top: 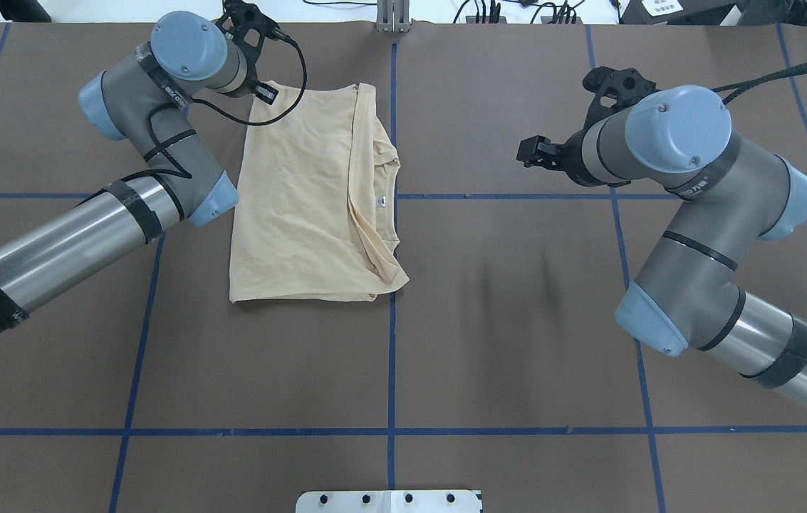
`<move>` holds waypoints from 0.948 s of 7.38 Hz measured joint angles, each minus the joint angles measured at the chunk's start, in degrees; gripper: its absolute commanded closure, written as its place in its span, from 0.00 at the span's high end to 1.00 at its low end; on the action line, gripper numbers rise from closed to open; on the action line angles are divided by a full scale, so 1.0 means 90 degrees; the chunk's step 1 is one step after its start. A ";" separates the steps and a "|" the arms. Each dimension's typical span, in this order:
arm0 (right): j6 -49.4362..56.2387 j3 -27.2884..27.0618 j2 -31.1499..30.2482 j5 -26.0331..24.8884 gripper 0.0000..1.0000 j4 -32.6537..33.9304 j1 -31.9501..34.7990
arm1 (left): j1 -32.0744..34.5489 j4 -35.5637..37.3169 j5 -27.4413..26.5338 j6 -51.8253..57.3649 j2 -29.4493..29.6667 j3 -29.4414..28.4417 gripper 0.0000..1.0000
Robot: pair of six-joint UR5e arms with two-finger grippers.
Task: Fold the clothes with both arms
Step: 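Move the right gripper over the shirt's side edge while the left gripper waits, then grasp the folded shirt's side edge with the right gripper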
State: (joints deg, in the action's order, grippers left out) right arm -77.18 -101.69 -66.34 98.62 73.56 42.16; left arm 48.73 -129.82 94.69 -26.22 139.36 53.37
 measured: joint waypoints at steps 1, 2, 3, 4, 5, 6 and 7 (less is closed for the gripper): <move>-0.0073 0.0023 0.0059 -0.0003 1.00 0.0021 -0.0014 | 0.0048 -0.0172 0.0049 0.0173 -0.0036 0.0047 1.00; -0.0318 0.0164 0.0266 -0.0007 0.98 0.0066 -0.0049 | 0.0076 -0.0264 0.0162 0.0269 -0.0219 0.0277 1.00; -0.0772 0.0494 0.0640 -0.0024 0.98 0.0114 -0.0117 | 0.0087 -0.0312 0.0316 0.0306 -0.0535 0.0671 1.00; -0.1366 0.0949 0.1159 -0.0064 0.98 0.0250 -0.0234 | 0.0094 -0.0331 0.0437 0.0311 -0.0864 0.1100 1.00; -0.1866 0.1317 0.1634 -0.0166 0.97 0.0449 -0.0406 | 0.0098 -0.0337 0.0499 0.0295 -0.1113 0.1432 1.00; -0.2172 0.1549 0.2012 -0.0391 0.97 0.0635 -0.0634 | 0.0105 -0.0340 0.0522 0.0273 -0.1286 0.1659 1.00; -0.2184 0.1845 0.2464 -0.0635 0.96 0.0851 -0.0862 | 0.0109 -0.0341 0.0550 0.0263 -0.1437 0.1844 1.00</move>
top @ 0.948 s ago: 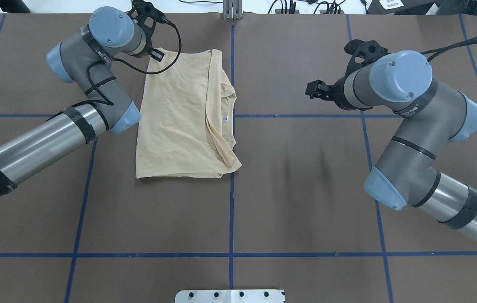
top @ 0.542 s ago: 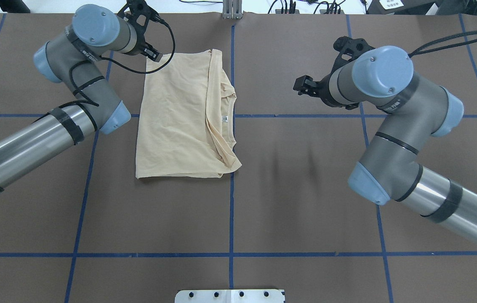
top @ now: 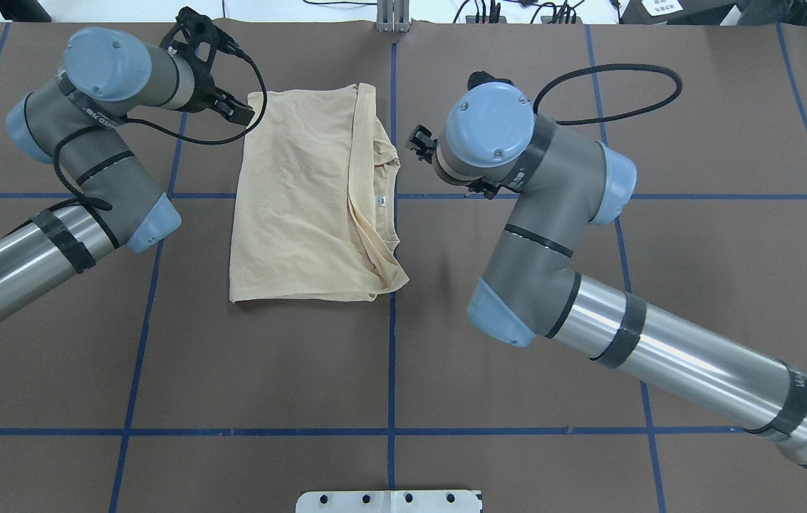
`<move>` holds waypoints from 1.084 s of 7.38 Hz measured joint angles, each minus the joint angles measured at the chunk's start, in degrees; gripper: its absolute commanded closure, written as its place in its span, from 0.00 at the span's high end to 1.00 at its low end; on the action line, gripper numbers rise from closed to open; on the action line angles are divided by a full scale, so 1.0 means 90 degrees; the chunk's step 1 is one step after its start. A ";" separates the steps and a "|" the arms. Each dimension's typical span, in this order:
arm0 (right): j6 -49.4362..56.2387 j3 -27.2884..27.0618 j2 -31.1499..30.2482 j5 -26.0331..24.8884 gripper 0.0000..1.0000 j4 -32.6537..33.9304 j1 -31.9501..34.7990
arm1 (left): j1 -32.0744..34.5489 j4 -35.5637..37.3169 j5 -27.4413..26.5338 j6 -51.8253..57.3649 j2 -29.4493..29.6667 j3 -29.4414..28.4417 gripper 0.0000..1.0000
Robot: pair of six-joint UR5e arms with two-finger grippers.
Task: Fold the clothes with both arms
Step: 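Grasp the folded shirt's side edge with the right gripper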
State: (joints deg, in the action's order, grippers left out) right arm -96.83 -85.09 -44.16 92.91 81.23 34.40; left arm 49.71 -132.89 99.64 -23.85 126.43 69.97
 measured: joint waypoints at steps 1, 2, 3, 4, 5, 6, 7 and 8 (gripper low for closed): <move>0.0251 0.0507 0.0572 -0.0161 0.92 0.0212 -0.0182 | 0.0006 0.0000 0.0047 -0.0004 -0.0123 0.0142 1.00; 0.0528 0.1013 0.1035 -0.0281 0.85 0.0343 -0.0357 | 0.0008 0.0000 0.0084 -0.0008 -0.0207 0.0237 1.00; 0.0688 0.1328 0.1267 -0.0396 0.71 0.0405 -0.0527 | 0.0007 0.0000 0.0101 -0.0012 -0.0253 0.0282 1.00; 0.0752 0.1495 0.1347 -0.0471 0.52 0.0424 -0.0670 | 0.0006 0.0000 0.0107 -0.0017 -0.0275 0.0301 1.00; 0.0778 0.1566 0.1346 -0.0518 0.39 0.0430 -0.0758 | 0.0005 -0.0003 0.0110 -0.0022 -0.0283 0.0307 1.00; 0.0793 0.1581 0.1276 -0.0540 0.39 0.0434 -0.0795 | 0.0005 -0.0006 0.0111 -0.0024 -0.0283 0.0309 1.00; 0.0804 0.1574 0.1177 -0.0551 0.39 0.0435 -0.0809 | 0.0005 -0.0009 0.0111 -0.0025 -0.0281 0.0311 1.00; 0.0812 0.1562 0.1099 -0.0555 0.40 0.0431 -0.0815 | 0.0005 -0.0010 0.0111 -0.0026 -0.0281 0.0310 1.00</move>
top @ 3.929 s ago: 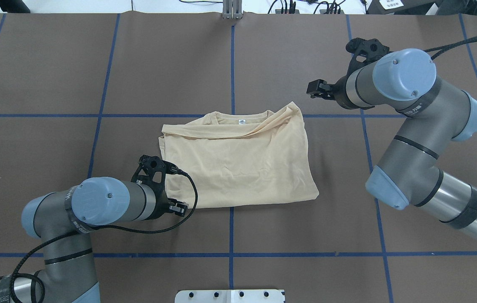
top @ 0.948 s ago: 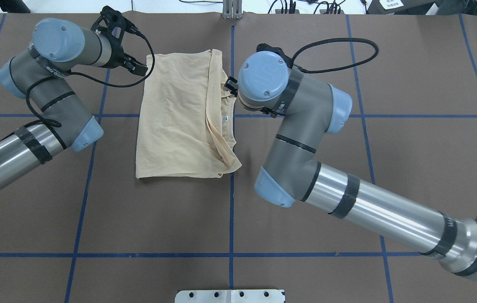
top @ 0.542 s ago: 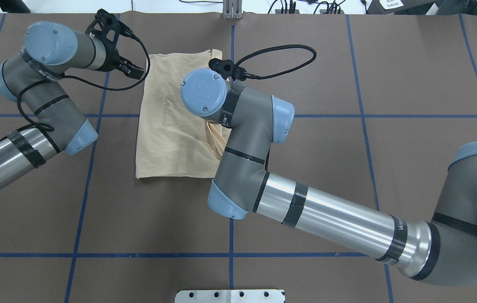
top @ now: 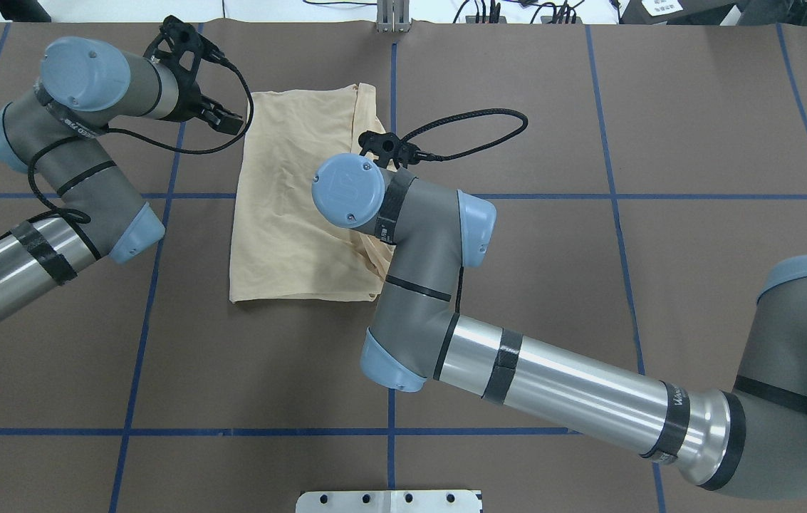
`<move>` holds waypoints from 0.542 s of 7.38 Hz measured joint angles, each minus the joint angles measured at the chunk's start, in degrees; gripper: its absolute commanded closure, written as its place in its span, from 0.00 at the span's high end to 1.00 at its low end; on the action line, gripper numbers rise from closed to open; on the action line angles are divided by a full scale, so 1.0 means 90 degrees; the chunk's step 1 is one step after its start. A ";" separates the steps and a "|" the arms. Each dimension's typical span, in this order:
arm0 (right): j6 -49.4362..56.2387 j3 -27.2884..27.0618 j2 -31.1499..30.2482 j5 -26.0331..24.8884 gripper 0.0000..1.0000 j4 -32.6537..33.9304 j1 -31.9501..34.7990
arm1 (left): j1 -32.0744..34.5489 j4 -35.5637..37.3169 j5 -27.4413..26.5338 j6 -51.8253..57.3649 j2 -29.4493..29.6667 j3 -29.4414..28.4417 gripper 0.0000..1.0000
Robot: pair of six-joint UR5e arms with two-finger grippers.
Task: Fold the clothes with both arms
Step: 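Grasp the folded shirt's side edge with the right gripper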
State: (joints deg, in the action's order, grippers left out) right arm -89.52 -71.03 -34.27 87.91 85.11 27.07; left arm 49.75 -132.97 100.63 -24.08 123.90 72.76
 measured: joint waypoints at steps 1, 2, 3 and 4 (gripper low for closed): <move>0.0006 -0.0004 -0.0047 -0.0004 0.40 -0.0002 -0.0004 | 0.0000 0.0000 0.0000 0.0000 -0.0002 -0.0004 1.00; 0.0016 -0.0007 -0.0089 -0.0017 0.40 -0.0001 -0.0021 | 0.0000 0.0000 0.0000 0.0000 -0.0003 -0.0005 1.00; 0.0027 -0.0008 -0.0123 -0.0037 0.40 0.0003 -0.0061 | 0.0000 -0.0001 0.0000 -0.0002 -0.0001 -0.0003 1.00; 0.0023 -0.0007 -0.0139 -0.0049 0.39 0.0005 -0.0124 | 0.0000 0.0000 0.0000 -0.0006 -0.0001 0.0000 1.00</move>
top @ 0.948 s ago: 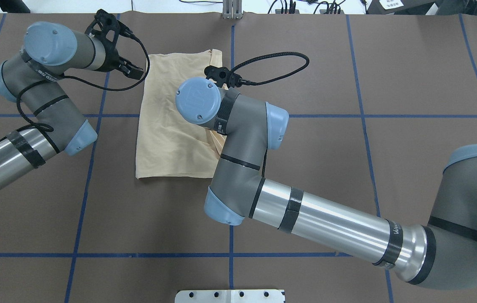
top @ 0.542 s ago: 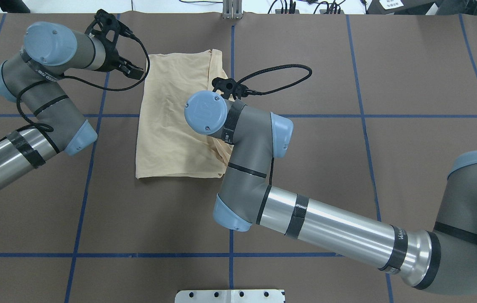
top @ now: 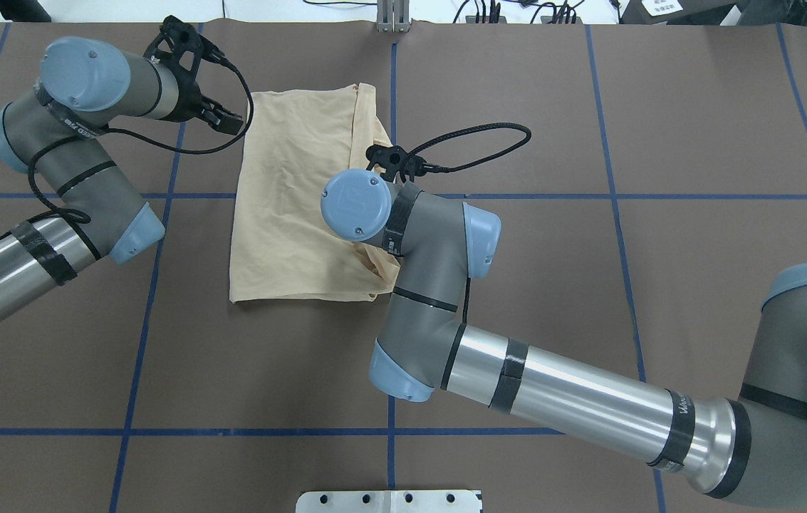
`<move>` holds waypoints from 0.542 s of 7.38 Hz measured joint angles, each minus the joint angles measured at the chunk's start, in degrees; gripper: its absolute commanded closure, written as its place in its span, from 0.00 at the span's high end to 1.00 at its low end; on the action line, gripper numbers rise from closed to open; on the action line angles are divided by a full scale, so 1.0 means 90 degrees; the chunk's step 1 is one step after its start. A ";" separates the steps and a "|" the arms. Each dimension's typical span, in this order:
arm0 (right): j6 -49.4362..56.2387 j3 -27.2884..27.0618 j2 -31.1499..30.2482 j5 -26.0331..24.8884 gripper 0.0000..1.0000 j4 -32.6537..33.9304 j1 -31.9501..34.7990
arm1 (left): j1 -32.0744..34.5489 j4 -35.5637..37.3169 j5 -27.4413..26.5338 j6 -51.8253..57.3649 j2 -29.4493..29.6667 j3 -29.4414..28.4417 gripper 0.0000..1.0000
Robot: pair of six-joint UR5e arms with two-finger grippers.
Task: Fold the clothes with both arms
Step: 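Grasp the folded shirt's side edge with the right gripper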
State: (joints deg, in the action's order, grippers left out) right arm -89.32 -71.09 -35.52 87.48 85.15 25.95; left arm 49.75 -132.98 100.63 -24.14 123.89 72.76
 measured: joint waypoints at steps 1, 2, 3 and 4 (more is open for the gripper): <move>-0.0025 0.0001 0.0003 -0.0010 0.38 0.0001 -0.0063 | 0.0000 0.0000 0.0000 -0.0002 -0.0002 0.0001 1.00; -0.0051 0.0001 0.0009 -0.0017 0.12 0.0008 -0.0109 | 0.0000 0.0000 0.0000 -0.0003 -0.0013 0.0001 1.00; -0.0066 -0.0001 0.0014 -0.0021 0.00 0.0029 -0.0131 | -0.0003 0.0000 0.0000 -0.0003 -0.0025 0.0008 1.00; -0.0072 -0.0014 0.0017 -0.0022 0.00 0.0073 -0.0135 | -0.0006 0.0000 0.0000 -0.0003 -0.0031 0.0014 1.00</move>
State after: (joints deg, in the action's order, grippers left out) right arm -89.97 -71.22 -35.37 87.28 85.81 24.74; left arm 49.69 -132.98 100.63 -24.17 123.62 72.89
